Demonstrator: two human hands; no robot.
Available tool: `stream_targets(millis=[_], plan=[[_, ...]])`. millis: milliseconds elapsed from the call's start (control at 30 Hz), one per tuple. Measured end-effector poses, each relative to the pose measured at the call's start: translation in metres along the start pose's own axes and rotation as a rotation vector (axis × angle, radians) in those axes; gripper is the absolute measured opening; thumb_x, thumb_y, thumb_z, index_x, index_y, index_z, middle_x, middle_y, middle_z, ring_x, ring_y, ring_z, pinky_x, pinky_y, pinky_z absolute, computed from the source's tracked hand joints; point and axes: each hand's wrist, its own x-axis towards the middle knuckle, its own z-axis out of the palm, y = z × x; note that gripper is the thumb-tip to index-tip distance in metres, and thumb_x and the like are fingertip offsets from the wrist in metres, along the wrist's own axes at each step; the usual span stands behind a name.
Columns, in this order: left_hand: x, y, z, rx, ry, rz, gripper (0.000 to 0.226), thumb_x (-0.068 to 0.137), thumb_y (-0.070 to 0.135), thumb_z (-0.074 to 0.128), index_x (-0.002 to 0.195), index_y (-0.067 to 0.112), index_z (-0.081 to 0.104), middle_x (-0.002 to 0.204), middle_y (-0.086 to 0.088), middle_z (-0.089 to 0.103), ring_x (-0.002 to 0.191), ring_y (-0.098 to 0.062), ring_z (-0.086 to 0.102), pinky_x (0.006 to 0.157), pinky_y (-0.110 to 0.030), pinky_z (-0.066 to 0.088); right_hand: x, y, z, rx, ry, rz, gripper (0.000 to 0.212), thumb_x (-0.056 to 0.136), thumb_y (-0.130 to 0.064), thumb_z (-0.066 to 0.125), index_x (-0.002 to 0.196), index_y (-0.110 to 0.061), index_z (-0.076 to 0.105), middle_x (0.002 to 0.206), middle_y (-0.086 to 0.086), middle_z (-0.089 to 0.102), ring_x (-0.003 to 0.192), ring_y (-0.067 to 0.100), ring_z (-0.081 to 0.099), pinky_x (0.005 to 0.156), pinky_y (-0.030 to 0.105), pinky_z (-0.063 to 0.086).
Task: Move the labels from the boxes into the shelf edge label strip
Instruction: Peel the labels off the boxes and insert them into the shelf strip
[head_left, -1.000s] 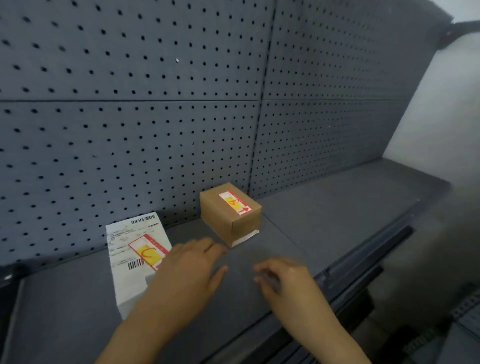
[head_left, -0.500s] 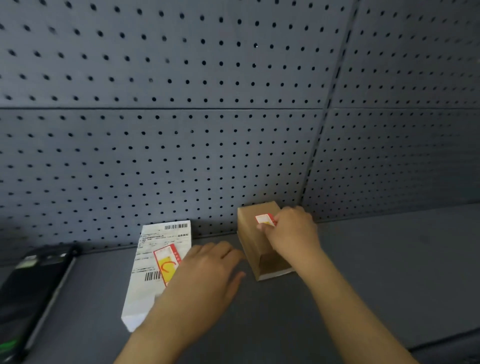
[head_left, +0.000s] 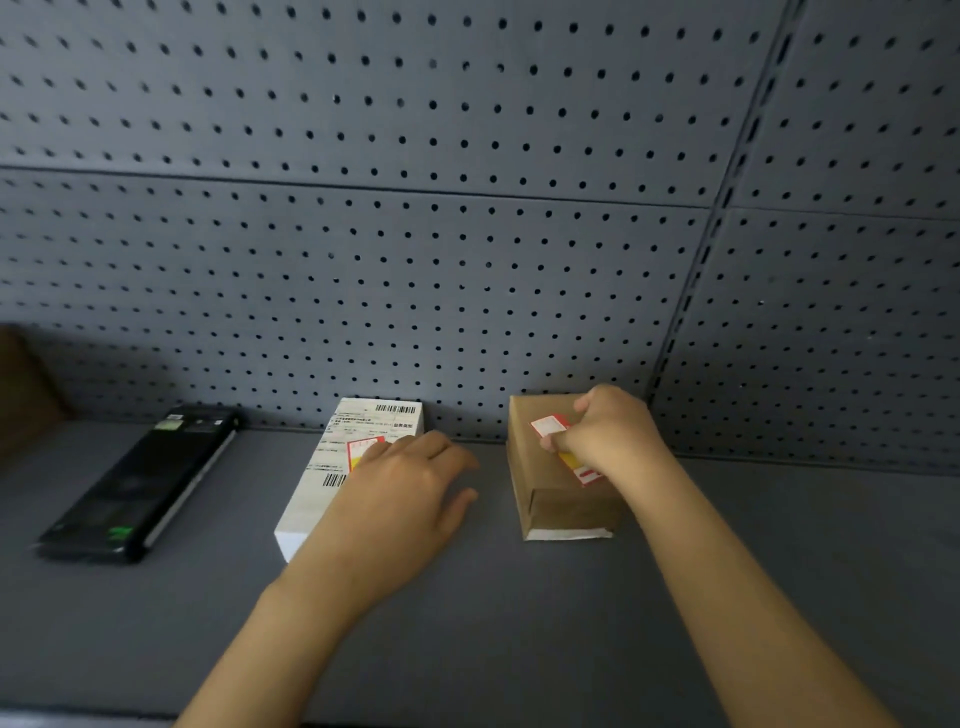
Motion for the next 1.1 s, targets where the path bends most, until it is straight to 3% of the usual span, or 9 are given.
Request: stream_targets(millis=[67,133,200,433,667,800,867,933,1100], plan=[[-0.002,0.003,-0.001,0.001,0.014,-0.017,0.028,0.079,0.035,0.052,0.098,0.022,0.068,0.092,0.001,0.069,0.076,-0.024,0.066,0.072,-0.039,0.052,0.002,0.002,0.001,-0.091,0.006,-0.027,0.028,0.075,-0.032,0.076,0.077,-0.008,0.061,0.073,0.005,0.066,0.072,0.021,0.066,0.058,0.024,0.049],[-0.004,0.005,-0.002,-0.009,0.035,-0.04,0.027,0.081,0.034,0.053,0.099,0.022,0.068,0.092,0.001,0.069,0.076,-0.026,0.065,0.074,-0.039,0.051,0.003,0.001,0.0,-0.132,-0.013,-0.032,0.036,0.078,-0.033,0.074,0.064,-0.008,0.052,0.057,0.002,0.056,0.049,0.014,0.057,0.039,0.017,0.041],[-0.004,0.009,-0.002,-0.016,0.059,-0.053,0.021,0.084,0.03,0.059,0.101,0.021,0.068,0.095,-0.001,0.069,0.079,-0.027,0.065,0.077,-0.038,0.05,0.002,-0.002,-0.005,-0.156,-0.03,-0.03,0.038,0.078,-0.034,0.075,0.073,-0.007,0.048,0.063,0.002,0.05,0.05,0.012,0.049,0.036,0.017,0.036],[-0.005,0.014,0.0,-0.067,0.065,-0.07,0.024,0.089,0.03,0.058,0.11,0.022,0.064,0.107,0.001,0.066,0.094,-0.026,0.062,0.087,-0.037,0.044,0.007,0.004,-0.01,-0.014,-0.12,-0.058,0.039,0.075,-0.026,0.078,0.103,-0.003,0.063,0.099,0.013,0.069,0.082,0.025,0.066,0.067,0.029,0.05],[-0.016,-0.001,-0.01,-0.026,0.068,-0.156,0.024,0.089,0.033,0.054,0.108,0.023,0.065,0.107,0.002,0.066,0.094,-0.025,0.062,0.082,-0.034,0.045,-0.025,-0.009,0.013,-0.068,0.105,-0.451,0.019,0.092,-0.012,0.048,0.104,-0.012,0.063,0.095,0.01,0.069,0.074,0.024,0.059,0.062,0.035,0.05],[-0.037,-0.023,-0.023,0.034,0.055,-0.237,0.024,0.087,0.033,0.054,0.107,0.024,0.065,0.108,0.003,0.067,0.092,-0.024,0.063,0.079,-0.037,0.046,-0.053,-0.039,0.034,-0.083,0.044,-0.638,0.015,0.093,-0.015,0.048,0.101,-0.013,0.061,0.084,0.003,0.066,0.062,0.016,0.051,0.045,0.025,0.031],[-0.054,-0.038,-0.03,0.073,0.059,-0.296,0.028,0.09,0.035,0.053,0.116,0.028,0.059,0.117,0.005,0.062,0.102,-0.02,0.059,0.087,-0.035,0.043,-0.069,-0.057,0.05,-0.055,0.017,-0.72,0.015,0.094,-0.016,0.048,0.103,-0.015,0.061,0.09,0.001,0.066,0.066,0.01,0.055,0.05,0.021,0.04],[-0.075,-0.055,-0.038,0.123,0.057,-0.358,0.033,0.093,0.039,0.048,0.124,0.03,0.052,0.126,0.008,0.056,0.112,-0.016,0.054,0.095,-0.032,0.038,-0.084,-0.075,0.067,-0.041,-0.02,-0.79,0.018,0.092,-0.014,0.048,0.104,-0.015,0.061,0.101,0.002,0.067,0.084,0.017,0.063,0.068,0.034,0.054],[-0.145,-0.101,-0.063,0.267,0.013,-0.527,0.038,0.093,0.042,0.043,0.128,0.029,0.046,0.129,0.006,0.054,0.117,-0.019,0.051,0.095,-0.033,0.038,-0.13,-0.123,0.12,-0.063,-0.127,-1.019,0.017,0.093,-0.013,0.046,0.102,-0.017,0.059,0.101,0.002,0.06,0.089,0.021,0.056,0.074,0.036,0.047]])
